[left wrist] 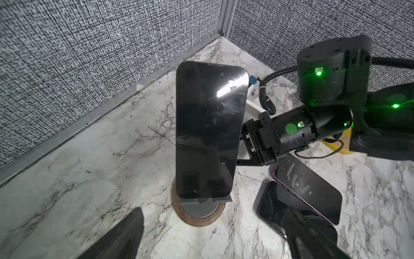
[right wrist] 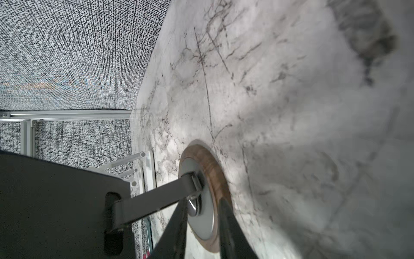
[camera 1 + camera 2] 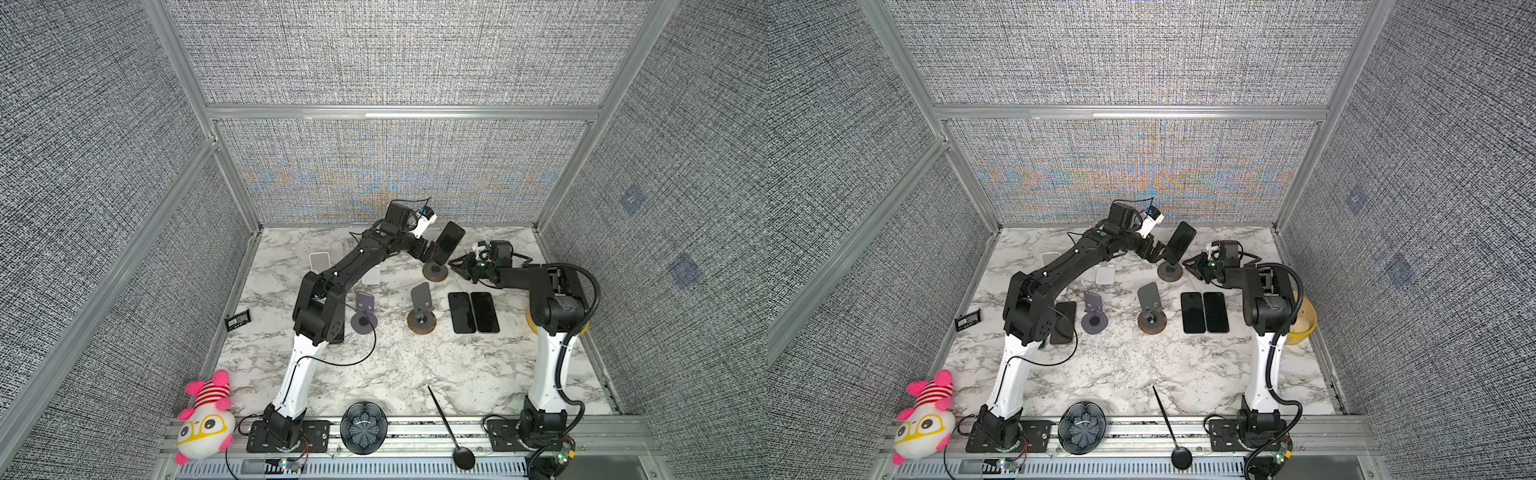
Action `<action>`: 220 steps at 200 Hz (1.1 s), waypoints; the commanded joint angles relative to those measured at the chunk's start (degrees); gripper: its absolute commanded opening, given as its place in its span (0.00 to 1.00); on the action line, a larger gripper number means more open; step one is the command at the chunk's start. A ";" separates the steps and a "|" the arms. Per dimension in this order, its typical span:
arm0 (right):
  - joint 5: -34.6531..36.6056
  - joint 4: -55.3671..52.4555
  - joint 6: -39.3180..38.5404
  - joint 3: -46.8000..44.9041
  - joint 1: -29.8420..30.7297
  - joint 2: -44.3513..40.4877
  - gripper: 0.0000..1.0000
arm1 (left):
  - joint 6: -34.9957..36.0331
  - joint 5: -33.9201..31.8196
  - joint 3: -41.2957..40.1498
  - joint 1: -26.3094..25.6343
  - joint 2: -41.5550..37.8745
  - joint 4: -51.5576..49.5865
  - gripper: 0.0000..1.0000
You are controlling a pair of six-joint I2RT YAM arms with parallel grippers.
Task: Remove the phone from the phone stand
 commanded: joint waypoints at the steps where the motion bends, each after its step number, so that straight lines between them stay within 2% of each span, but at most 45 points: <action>1: -0.28 3.46 3.02 1.77 0.04 2.01 0.21 | -2.90 0.50 0.32 0.16 1.01 4.22 0.98; 16: -0.29 2.53 2.95 4.17 0.50 3.91 0.17 | -3.81 0.33 0.19 0.00 1.91 6.53 0.98; 73: -1.36 -2.79 0.26 9.77 2.31 7.11 0.17 | -4.33 0.07 2.94 -0.53 5.01 6.85 0.98; 220: -3.92 -0.41 0.04 6.07 4.92 7.16 0.16 | -4.08 0.84 5.89 -2.10 8.85 5.73 0.98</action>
